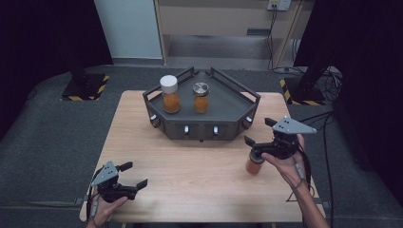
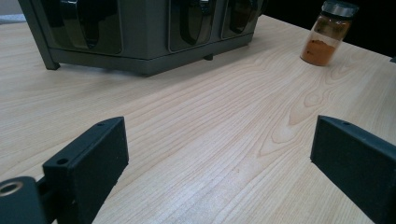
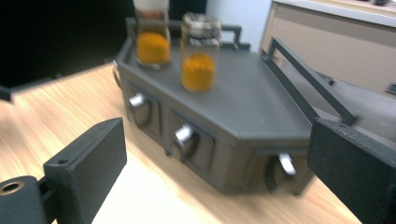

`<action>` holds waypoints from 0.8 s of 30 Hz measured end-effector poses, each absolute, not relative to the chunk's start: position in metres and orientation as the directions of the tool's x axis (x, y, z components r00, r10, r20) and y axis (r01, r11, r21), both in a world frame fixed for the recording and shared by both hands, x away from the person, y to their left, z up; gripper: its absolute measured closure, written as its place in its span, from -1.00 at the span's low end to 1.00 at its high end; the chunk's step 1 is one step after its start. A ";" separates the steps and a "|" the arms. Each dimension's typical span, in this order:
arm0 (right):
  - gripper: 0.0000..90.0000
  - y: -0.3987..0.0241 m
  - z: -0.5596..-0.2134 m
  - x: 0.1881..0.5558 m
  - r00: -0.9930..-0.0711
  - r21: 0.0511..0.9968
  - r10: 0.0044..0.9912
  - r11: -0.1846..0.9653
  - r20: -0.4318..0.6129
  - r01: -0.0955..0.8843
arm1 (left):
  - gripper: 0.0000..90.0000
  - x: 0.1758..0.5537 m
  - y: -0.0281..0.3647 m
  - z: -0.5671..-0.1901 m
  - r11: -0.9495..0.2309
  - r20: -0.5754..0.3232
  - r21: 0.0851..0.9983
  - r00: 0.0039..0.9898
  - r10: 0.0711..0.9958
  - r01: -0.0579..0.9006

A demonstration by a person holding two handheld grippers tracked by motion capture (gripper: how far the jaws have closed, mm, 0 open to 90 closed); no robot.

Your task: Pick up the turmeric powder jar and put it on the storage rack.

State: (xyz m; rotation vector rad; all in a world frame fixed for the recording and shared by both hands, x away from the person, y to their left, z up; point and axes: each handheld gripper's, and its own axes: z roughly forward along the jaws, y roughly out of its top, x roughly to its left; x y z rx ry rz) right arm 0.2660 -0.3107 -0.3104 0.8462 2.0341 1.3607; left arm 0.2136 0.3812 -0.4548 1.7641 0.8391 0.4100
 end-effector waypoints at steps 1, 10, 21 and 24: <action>-0.89 -0.314 -0.315 0.263 -0.653 0.939 0.752 0.282 -0.088 0.198 | -0.93 0.214 0.381 -0.455 -0.164 -0.126 0.927 0.692 0.711 0.338; -0.89 -0.330 -0.341 0.236 -0.629 0.939 0.773 0.273 -0.086 0.208 | -0.93 0.213 0.381 -0.455 -0.166 -0.120 0.929 0.695 0.708 0.330; -0.89 -0.347 -0.382 0.208 -0.615 0.931 0.784 0.280 -0.080 0.235 | -0.93 0.213 0.380 -0.454 -0.172 -0.113 0.931 0.701 0.705 0.323; -0.89 -0.349 -0.390 0.204 -0.614 0.928 0.786 0.278 -0.071 0.249 | -0.93 0.213 0.380 -0.454 -0.173 -0.112 0.931 0.701 0.704 0.323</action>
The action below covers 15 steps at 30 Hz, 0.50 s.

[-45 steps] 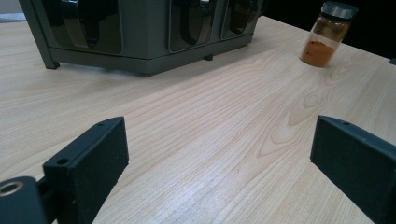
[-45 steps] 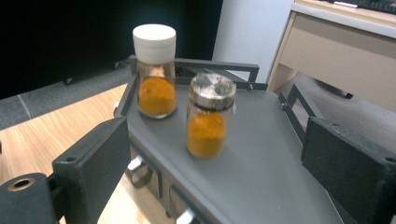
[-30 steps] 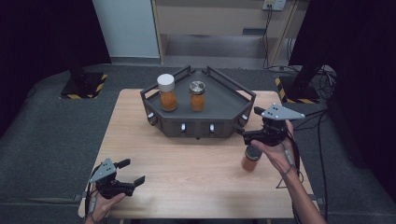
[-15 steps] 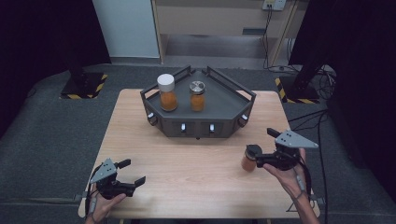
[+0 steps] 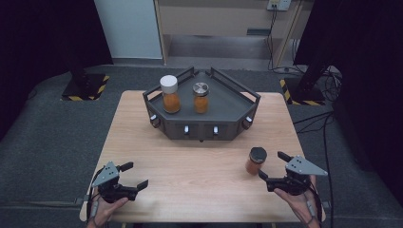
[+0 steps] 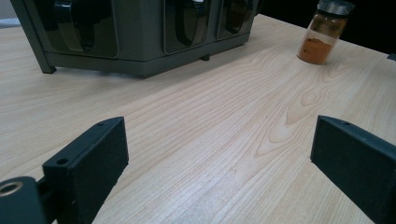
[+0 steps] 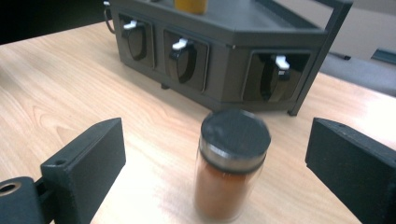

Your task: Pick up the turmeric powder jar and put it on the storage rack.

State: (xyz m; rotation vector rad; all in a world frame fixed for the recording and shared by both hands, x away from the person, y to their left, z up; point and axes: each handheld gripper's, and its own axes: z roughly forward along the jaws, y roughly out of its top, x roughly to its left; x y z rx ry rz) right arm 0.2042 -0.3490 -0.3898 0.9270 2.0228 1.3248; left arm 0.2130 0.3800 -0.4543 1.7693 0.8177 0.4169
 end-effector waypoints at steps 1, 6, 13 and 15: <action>-0.89 -0.350 -0.392 0.203 -0.616 0.927 0.785 0.277 -0.067 0.251 | -0.93 0.213 0.380 -0.454 -0.173 -0.112 0.931 0.701 0.704 0.323; -0.89 -0.351 -0.402 0.199 -0.613 0.923 0.788 0.275 -0.055 0.270 | -0.93 0.213 0.380 -0.454 -0.174 -0.112 0.931 0.702 0.704 0.322; -0.88 -0.355 -0.412 0.195 -0.613 0.917 0.789 0.269 -0.036 0.293 | -0.93 0.213 0.380 -0.454 -0.176 -0.111 0.930 0.702 0.703 0.323; -0.88 -0.356 -0.415 0.193 -0.611 0.916 0.791 0.264 -0.026 0.303 | -0.93 0.213 0.380 -0.454 -0.174 -0.111 0.930 0.702 0.703 0.322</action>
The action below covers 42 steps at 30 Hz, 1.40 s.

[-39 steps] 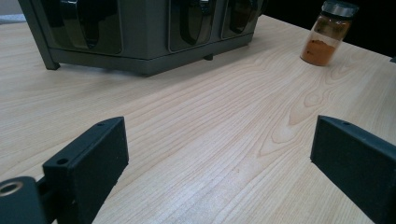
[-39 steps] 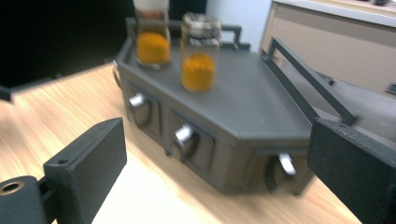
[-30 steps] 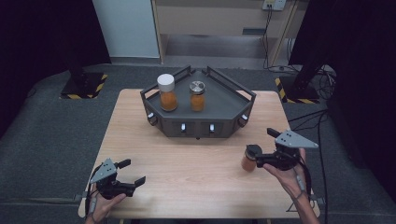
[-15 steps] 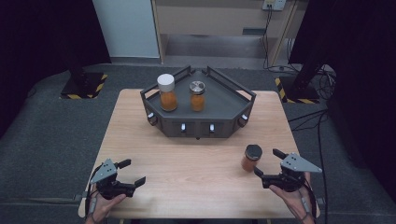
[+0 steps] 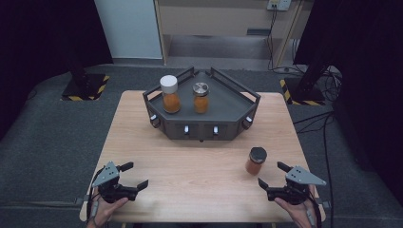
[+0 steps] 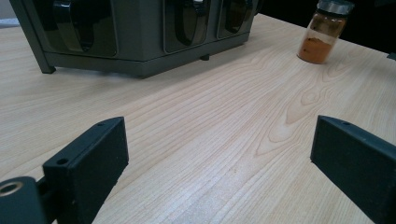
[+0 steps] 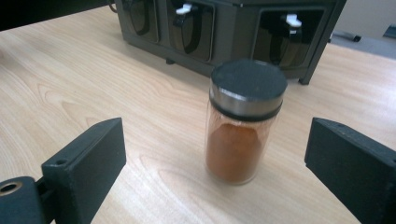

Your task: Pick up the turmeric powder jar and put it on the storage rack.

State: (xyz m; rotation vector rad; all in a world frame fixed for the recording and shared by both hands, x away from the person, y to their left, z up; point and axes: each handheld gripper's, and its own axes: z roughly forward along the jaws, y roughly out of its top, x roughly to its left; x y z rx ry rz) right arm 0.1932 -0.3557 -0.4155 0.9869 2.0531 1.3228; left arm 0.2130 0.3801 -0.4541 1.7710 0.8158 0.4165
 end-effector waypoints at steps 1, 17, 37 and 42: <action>-0.88 -0.355 -0.416 0.193 -0.611 0.912 0.791 0.270 -0.028 0.308 | -0.93 0.213 0.380 -0.454 -0.175 -0.111 0.930 0.702 0.703 0.322; -0.88 -0.359 -0.424 0.195 -0.627 0.908 0.779 0.274 -0.017 0.316 | -0.92 0.215 0.379 -0.455 -0.180 -0.107 0.932 0.714 0.692 0.314; -0.88 -0.360 -0.425 0.196 -0.623 0.909 0.782 0.261 -0.002 0.324 | -0.92 0.215 0.379 -0.455 -0.180 -0.106 0.933 0.714 0.692 0.313; -0.88 -0.361 -0.425 0.196 -0.620 0.910 0.785 0.257 0.000 0.326 | -0.92 0.215 0.379 -0.454 -0.182 -0.106 0.932 0.716 0.690 0.313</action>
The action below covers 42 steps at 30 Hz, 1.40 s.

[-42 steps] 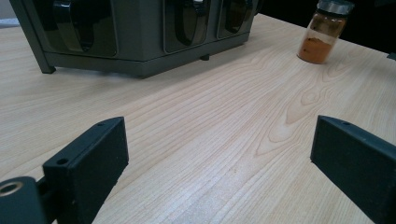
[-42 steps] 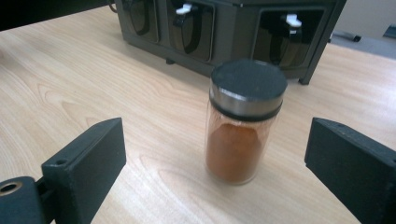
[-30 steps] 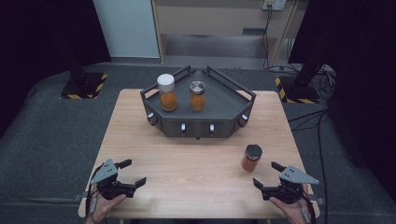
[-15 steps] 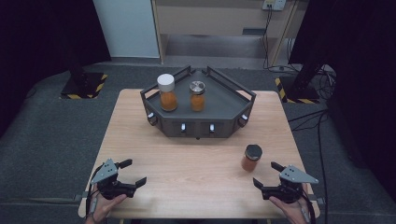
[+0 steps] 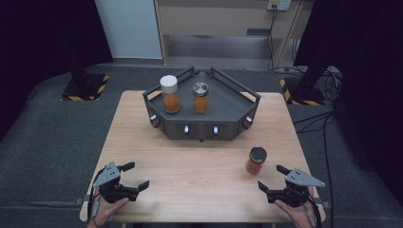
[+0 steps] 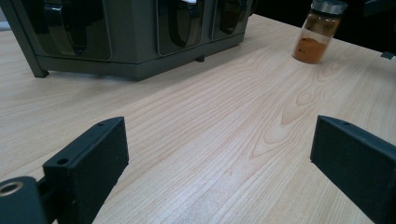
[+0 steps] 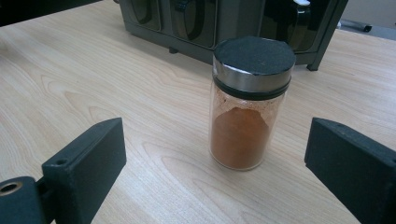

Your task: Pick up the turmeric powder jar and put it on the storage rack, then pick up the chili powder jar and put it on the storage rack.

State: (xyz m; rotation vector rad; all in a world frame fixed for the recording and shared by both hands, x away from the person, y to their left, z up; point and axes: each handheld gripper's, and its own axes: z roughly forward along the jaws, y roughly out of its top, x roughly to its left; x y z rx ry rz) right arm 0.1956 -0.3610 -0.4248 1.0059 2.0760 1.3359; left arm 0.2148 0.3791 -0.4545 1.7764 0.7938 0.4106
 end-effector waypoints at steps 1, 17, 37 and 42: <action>-0.88 -0.361 -0.425 0.196 -0.620 0.910 0.785 0.256 0.001 0.326 | -0.92 0.215 0.379 -0.454 -0.182 -0.105 0.933 0.716 0.690 0.312; -0.93 -0.361 -0.424 0.192 -0.601 0.912 0.800 0.246 0.000 0.328 | -0.92 0.215 0.379 -0.454 -0.183 -0.103 0.933 0.718 0.688 0.310; -0.91 -0.363 -0.410 0.192 -0.580 0.915 0.814 0.214 0.027 0.342 | -0.92 0.215 0.379 -0.454 -0.183 -0.105 0.932 0.715 0.691 0.314; -0.90 -0.362 -0.403 0.196 -0.579 0.912 0.814 0.209 0.038 0.353 | -0.92 0.215 0.379 -0.454 -0.183 -0.105 0.932 0.715 0.691 0.314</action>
